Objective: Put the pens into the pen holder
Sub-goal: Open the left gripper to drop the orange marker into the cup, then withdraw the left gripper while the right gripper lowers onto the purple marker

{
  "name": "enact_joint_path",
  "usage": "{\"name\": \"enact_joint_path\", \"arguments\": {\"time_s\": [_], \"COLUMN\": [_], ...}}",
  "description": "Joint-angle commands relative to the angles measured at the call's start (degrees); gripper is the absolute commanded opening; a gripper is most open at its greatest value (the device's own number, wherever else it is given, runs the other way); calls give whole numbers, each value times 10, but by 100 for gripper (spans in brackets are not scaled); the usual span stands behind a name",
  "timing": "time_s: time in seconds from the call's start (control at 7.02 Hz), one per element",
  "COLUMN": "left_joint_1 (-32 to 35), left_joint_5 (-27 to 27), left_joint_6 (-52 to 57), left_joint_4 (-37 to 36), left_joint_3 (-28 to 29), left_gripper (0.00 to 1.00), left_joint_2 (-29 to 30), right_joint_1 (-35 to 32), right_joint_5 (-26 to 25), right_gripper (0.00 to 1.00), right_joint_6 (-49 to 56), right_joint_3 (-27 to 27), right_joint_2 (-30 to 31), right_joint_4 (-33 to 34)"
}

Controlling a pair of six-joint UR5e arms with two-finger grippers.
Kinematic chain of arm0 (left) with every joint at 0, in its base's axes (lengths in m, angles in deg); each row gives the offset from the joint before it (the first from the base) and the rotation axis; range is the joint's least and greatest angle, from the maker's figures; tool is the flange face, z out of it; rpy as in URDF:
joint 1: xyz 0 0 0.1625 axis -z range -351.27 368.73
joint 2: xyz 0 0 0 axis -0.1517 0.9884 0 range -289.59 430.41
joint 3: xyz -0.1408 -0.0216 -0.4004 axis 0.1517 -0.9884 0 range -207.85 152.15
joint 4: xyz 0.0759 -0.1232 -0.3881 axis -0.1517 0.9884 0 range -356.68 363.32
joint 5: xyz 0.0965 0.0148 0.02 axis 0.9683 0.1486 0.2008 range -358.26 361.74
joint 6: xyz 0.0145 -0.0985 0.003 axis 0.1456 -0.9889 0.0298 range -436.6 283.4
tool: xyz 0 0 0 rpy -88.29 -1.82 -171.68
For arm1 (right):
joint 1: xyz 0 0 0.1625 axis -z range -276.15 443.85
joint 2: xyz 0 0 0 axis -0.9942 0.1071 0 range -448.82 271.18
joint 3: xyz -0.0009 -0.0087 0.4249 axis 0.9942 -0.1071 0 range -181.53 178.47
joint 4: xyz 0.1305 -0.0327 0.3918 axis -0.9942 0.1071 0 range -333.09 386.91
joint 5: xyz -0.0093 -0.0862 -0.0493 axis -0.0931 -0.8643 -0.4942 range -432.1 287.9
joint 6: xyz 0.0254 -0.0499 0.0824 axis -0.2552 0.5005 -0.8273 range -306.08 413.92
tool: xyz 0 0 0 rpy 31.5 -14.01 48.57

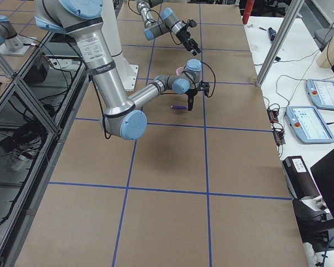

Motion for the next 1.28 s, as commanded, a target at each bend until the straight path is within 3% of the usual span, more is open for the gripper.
{"name": "enact_joint_path", "arguments": {"time_s": [0.0,0.28,0.85,1.14], "left_joint_1": [70,111,117,118], "left_joint_5": [-137,-210,-211,-211], "left_joint_6": [-20,-19,-19,-19], "left_joint_4": [-111,-176,-177,-177], "left_joint_3": [-18,-24,-23,-23], "left_gripper": [99,99,99,99], "left_joint_2": [0,0,0,0], "right_joint_1": [0,0,7,10], "right_joint_5": [5,21,23,23], "right_gripper": [99,99,99,94], "right_joint_6": [0,0,1,1], "right_joint_3": [0,0,-7,-17], "right_joint_2": [0,2,2,1], "right_joint_4": [0,1,1,1]}}
